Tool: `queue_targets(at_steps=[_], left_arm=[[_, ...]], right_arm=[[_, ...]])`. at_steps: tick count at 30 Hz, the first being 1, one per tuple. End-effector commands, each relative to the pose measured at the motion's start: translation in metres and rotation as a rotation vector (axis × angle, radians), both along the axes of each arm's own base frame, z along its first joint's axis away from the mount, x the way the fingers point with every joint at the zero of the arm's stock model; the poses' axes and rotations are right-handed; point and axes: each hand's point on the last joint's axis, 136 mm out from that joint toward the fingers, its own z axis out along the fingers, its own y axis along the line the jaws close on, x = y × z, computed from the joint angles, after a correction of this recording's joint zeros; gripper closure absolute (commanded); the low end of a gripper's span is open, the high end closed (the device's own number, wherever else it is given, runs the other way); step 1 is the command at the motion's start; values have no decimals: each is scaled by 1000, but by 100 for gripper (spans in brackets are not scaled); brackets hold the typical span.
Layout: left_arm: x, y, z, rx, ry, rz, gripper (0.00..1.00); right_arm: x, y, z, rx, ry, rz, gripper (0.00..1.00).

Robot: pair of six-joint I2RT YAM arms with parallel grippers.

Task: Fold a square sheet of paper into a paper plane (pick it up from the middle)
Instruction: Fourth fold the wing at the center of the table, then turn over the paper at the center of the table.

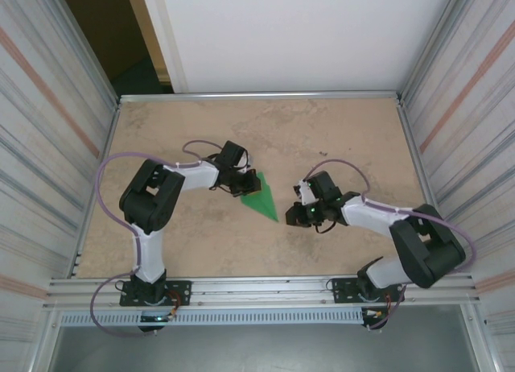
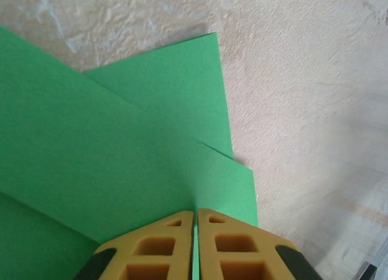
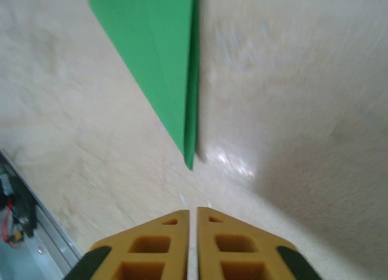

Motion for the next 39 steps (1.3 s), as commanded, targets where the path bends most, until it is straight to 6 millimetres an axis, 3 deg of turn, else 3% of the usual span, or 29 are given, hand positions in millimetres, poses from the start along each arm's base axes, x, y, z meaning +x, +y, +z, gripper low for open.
queue_targets(at_steps=[1, 4, 7, 10, 15, 22, 33, 36, 39], left_arm=[[13, -10, 44, -69, -87, -36, 86], [20, -8, 76, -116, -146, 6, 80], [21, 8, 84, -137, -148, 81, 76], [16, 32, 80, -169, -127, 173, 69], [5, 61, 68, -177, -94, 251, 55], [-1, 74, 61, -167, -77, 287, 47], [-1, 73, 66, -216, -78, 273, 46], [-1, 74, 78, -256, -104, 266, 46], [-2, 71, 96, -312, -143, 252, 44]], right_arm=[[32, 0, 27, 47, -81, -101, 82], [50, 4, 34, 56, -91, -129, 69], [63, 9, 36, 54, -89, -146, 62], [74, 16, 35, 47, -94, -141, 55], [89, 38, 30, 73, -79, -65, 53], [99, 61, 11, 94, -37, 33, 63], [106, 77, 3, 150, -28, 91, 92], [109, 77, 20, 186, -68, 87, 96], [113, 75, 53, 251, -123, 71, 96]])
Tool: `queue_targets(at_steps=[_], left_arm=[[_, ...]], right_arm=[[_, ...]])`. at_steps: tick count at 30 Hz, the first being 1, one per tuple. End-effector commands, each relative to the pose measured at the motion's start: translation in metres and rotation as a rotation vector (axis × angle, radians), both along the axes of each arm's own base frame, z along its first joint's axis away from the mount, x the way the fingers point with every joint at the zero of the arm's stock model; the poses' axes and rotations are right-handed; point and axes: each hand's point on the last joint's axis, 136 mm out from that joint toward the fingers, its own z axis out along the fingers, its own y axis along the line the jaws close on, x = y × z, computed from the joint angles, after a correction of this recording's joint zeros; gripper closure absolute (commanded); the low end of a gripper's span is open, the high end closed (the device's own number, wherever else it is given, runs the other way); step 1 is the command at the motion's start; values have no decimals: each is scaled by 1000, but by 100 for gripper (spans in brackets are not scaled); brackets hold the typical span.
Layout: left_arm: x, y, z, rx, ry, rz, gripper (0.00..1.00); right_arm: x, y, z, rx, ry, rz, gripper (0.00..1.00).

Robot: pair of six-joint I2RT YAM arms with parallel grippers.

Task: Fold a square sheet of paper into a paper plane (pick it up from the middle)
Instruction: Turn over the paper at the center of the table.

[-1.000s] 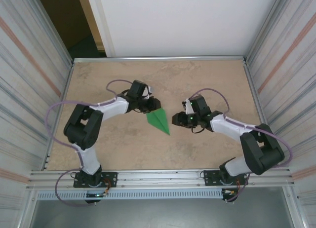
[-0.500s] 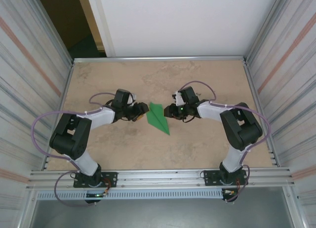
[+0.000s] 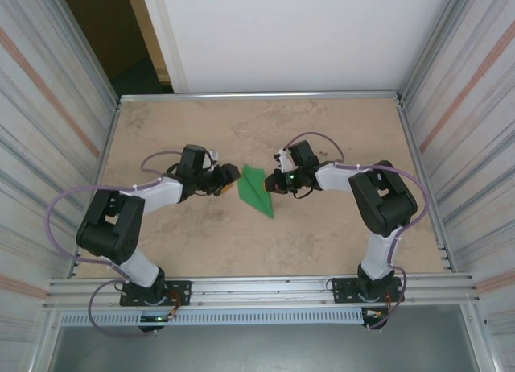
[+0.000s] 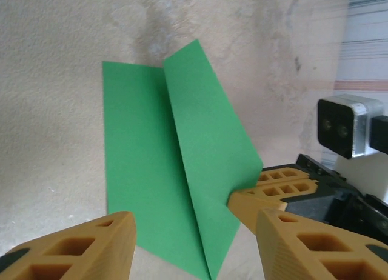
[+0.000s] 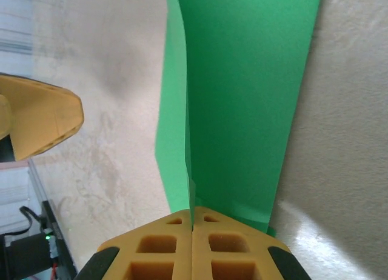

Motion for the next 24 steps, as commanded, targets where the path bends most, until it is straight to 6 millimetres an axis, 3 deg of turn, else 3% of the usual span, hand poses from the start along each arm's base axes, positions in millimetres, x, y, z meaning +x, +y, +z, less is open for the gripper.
queue_targets(at_steps=[1, 8, 14, 19, 24], left_arm=[[1, -8, 42, -108, -106, -32, 43], [-2, -30, 115, -290, -285, -119, 36], [-15, -63, 161, -327, -418, -262, 34], [-17, -77, 185, -371, -493, -316, 40], [-19, -83, 184, -370, -494, -337, 47]], right_arm=[[9, 2, 60, 125, -112, -7, 96], [13, -6, 143, 332, -189, -63, 96], [10, -7, 191, 478, -193, -76, 96], [8, -8, 219, 569, -189, -77, 95], [8, -11, 231, 608, -187, -81, 95]])
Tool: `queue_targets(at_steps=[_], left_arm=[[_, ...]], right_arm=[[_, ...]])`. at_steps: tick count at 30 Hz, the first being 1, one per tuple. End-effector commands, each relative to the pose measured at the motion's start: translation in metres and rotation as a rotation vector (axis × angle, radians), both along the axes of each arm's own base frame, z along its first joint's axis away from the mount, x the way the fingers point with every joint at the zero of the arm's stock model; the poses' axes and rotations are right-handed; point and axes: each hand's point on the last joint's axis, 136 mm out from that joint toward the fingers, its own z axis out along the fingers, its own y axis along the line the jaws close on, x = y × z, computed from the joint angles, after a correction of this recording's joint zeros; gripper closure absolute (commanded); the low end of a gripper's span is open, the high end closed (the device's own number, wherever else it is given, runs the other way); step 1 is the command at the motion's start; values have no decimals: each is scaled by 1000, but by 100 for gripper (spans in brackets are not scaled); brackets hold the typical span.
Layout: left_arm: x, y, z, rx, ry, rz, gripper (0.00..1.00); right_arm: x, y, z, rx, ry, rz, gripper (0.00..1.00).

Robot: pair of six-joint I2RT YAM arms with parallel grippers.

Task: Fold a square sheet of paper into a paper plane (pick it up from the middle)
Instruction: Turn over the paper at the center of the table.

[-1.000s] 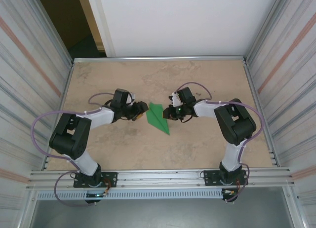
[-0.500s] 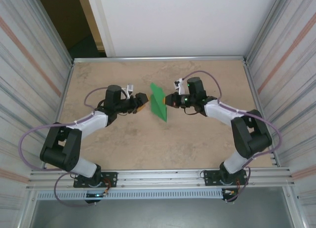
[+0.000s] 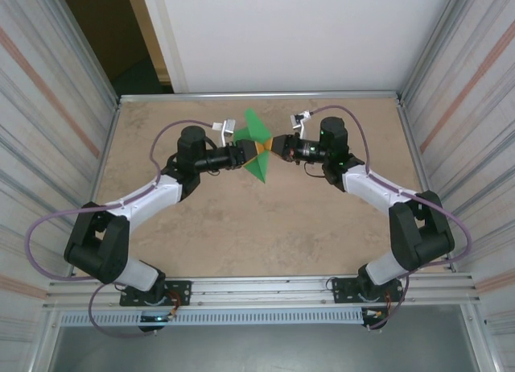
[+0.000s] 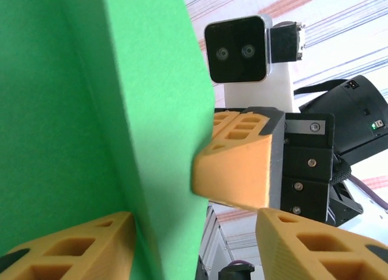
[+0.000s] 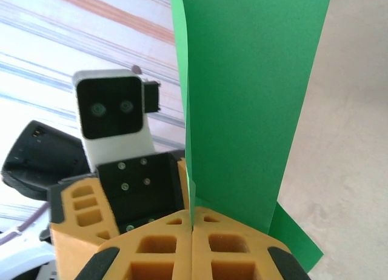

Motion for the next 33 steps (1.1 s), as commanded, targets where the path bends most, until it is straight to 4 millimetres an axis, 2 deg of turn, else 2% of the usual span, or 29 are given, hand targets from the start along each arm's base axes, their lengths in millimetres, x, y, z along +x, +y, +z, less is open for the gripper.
queue_targets(at_steps=[1, 6, 17, 20, 26, 33], left_arm=[[-4, -6, 14, -20, -68, -39, 49], [-6, -7, 22, -46, -105, -56, 59], [-6, -7, 26, -65, -138, -51, 83], [-5, -7, 25, -62, -133, -50, 87], [-2, -5, 18, -37, -120, -31, 91], [6, 13, 1, 47, -94, 29, 92]], right_arm=[[-9, -3, 24, 65, -20, 26, 95], [-8, -4, 23, 78, -6, 27, 95], [-7, -7, 25, 103, 29, 18, 90], [-7, -9, 26, 108, 34, 12, 83], [-2, -20, 29, 104, 43, -29, 60], [6, -52, 12, 6, 33, -161, 50]])
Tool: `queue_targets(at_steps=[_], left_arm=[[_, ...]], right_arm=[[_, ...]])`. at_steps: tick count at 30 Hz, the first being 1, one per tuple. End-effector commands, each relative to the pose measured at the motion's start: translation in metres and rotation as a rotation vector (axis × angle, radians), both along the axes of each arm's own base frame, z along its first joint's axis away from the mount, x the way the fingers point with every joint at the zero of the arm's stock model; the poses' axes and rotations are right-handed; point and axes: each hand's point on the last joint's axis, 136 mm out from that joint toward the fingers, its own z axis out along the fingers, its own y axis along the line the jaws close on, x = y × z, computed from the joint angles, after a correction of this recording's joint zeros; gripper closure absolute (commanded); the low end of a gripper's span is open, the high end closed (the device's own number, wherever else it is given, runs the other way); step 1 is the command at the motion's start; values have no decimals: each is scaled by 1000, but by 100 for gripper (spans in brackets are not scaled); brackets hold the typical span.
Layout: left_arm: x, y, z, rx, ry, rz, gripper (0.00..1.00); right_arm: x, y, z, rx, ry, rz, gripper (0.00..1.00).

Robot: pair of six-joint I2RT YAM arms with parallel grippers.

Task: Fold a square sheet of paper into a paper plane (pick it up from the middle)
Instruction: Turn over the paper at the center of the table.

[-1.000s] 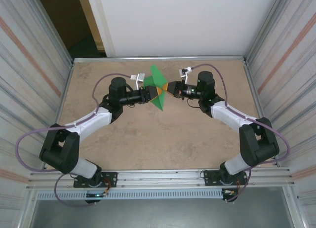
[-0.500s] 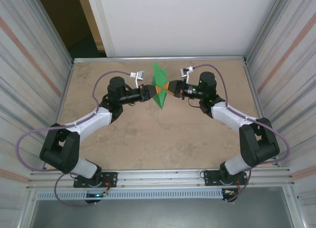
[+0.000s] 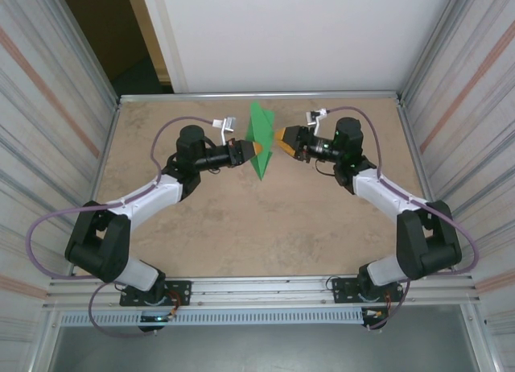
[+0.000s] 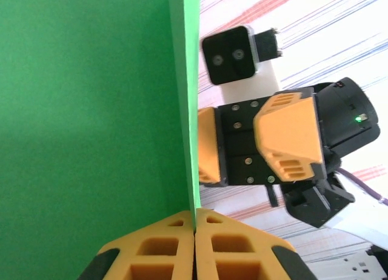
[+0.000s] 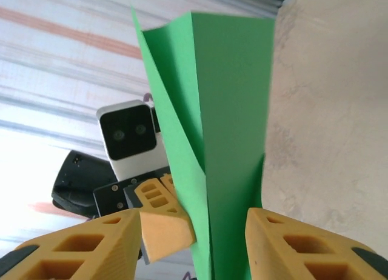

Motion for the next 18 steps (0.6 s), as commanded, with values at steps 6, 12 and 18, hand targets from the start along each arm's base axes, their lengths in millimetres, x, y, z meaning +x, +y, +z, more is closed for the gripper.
queue_targets(at_steps=[6, 12, 18], left_arm=[[8, 45, -56, 434, 42, 174, 92], [16, 101, -88, 1064, 24, 350, 92], [27, 147, -97, 1679, -12, 462, 93]], right_arm=[[-5, -46, -25, -306, -46, -195, 39], [-12, -79, -43, -511, -44, -320, 32], [-14, -101, -55, -595, -16, -416, 31]])
